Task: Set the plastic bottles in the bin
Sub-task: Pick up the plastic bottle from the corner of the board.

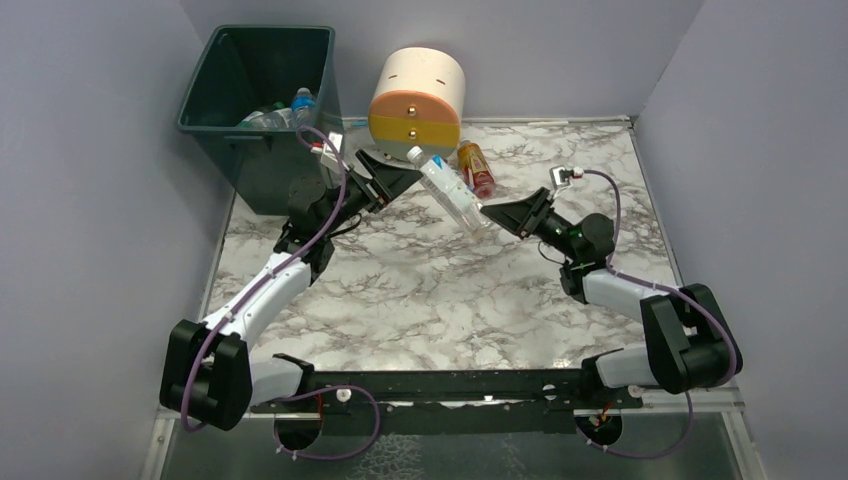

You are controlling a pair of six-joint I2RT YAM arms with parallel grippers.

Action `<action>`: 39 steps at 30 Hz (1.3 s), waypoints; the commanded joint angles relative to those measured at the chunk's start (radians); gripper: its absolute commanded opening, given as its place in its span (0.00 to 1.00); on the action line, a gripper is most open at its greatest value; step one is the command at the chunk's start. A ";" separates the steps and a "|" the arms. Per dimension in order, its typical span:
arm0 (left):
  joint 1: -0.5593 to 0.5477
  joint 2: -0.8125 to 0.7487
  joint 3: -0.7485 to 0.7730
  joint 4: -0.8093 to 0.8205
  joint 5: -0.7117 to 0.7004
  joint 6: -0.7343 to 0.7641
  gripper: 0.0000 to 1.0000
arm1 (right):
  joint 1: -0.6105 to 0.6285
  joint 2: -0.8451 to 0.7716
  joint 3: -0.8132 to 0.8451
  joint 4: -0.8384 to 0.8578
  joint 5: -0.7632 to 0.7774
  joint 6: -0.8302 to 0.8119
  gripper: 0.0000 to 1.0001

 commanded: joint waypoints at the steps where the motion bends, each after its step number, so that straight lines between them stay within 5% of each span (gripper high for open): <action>1: -0.023 -0.022 -0.006 0.033 -0.049 0.013 0.99 | 0.051 -0.033 0.026 -0.037 0.053 -0.014 0.45; 26: -0.092 -0.091 -0.029 0.020 -0.154 0.040 0.99 | 0.217 -0.014 0.126 -0.074 0.180 -0.049 0.45; 39: -0.095 -0.046 0.003 0.013 -0.149 0.050 0.76 | 0.226 -0.006 0.121 -0.058 0.171 -0.047 0.48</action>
